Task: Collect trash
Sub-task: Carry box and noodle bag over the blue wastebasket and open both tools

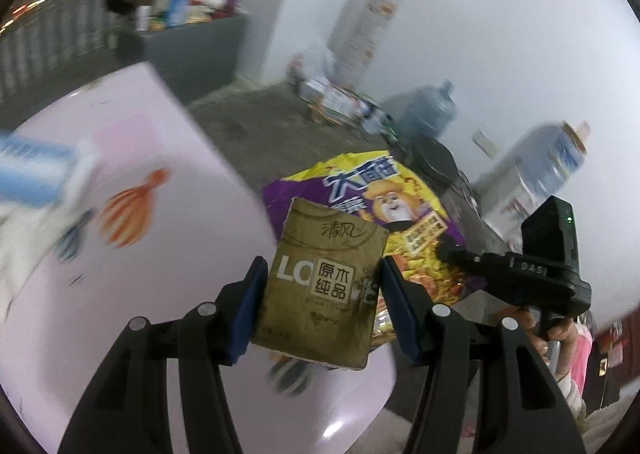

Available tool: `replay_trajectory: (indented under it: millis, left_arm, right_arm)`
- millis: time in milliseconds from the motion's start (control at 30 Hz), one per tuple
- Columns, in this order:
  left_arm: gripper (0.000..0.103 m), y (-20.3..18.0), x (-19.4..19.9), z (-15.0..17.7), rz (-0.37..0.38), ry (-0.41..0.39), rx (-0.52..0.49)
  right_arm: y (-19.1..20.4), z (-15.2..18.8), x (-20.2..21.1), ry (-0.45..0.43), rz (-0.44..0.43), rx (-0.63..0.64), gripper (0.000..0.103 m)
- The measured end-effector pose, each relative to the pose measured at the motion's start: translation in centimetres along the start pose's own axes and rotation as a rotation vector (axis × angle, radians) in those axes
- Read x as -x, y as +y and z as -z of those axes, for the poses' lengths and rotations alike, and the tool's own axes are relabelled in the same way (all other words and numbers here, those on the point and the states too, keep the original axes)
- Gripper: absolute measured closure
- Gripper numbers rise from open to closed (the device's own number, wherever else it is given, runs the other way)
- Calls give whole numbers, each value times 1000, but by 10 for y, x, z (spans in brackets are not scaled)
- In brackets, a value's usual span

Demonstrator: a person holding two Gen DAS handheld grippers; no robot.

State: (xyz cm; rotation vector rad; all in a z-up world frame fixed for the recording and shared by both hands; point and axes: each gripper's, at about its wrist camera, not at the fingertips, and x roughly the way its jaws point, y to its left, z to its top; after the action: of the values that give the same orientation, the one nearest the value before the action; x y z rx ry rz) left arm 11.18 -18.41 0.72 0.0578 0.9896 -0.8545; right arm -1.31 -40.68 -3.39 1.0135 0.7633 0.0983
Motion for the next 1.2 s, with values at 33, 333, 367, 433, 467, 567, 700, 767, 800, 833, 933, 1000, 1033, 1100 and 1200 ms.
replay_trajectory:
  millis: [33, 333, 367, 433, 467, 567, 700, 767, 800, 833, 933, 1000, 1033, 1100, 1200]
  left_arm:
    - [47, -8, -10, -5, 12, 16, -18]
    - [47, -74, -121, -58, 117, 160, -113]
    - [47, -77, -133, -62, 119, 176, -111]
    - [47, -83, -154, -73, 127, 200, -107]
    - [47, -86, -169, -79, 131, 219, -105]
    - [47, -96, -211, -92, 123, 256, -115]
    - [46, -105, -273, -101, 65, 298, -133]
    - [38, -106, -308, -101, 71, 332, -105]
    - [30, -104, -320, -101, 64, 347, -90]
    - [29, -102, -330, -100, 56, 361, -76]
    - [29, -95, -352, -99, 53, 399, -16]
    - [29, -88, -353, -100, 67, 393, 23]
    - [29, -84, -351, -101, 74, 386, 31]
    - [29, -79, -341, -103, 73, 367, 28]
    - [29, -74, -324, -109, 79, 333, 31]
  right_arm:
    - [-7, -3, 2, -11, 5, -17, 100]
    - [-66, -44, 16, -131, 84, -138, 100]
    - [-71, -48, 16, -144, 101, -149, 100]
    - [-91, -60, 18, -170, 117, -192, 100]
    - [-102, -63, 19, -179, 122, -215, 100]
    - [-133, -73, 13, -204, 142, -296, 100]
    - [-176, -79, -2, -236, 185, -405, 97]
    - [-200, -79, -10, -253, 253, -451, 88]
    - [-215, -78, -17, -253, 292, -483, 61]
    - [-228, -77, -24, -245, 343, -508, 40]
    - [-259, -65, -31, -227, 459, -597, 40]
    - [-270, -53, -28, -226, 445, -649, 40]
    - [-271, -47, -24, -236, 440, -655, 40]
    - [-270, -41, -17, -246, 453, -634, 40]
    - [-264, -31, -6, -256, 474, -608, 40]
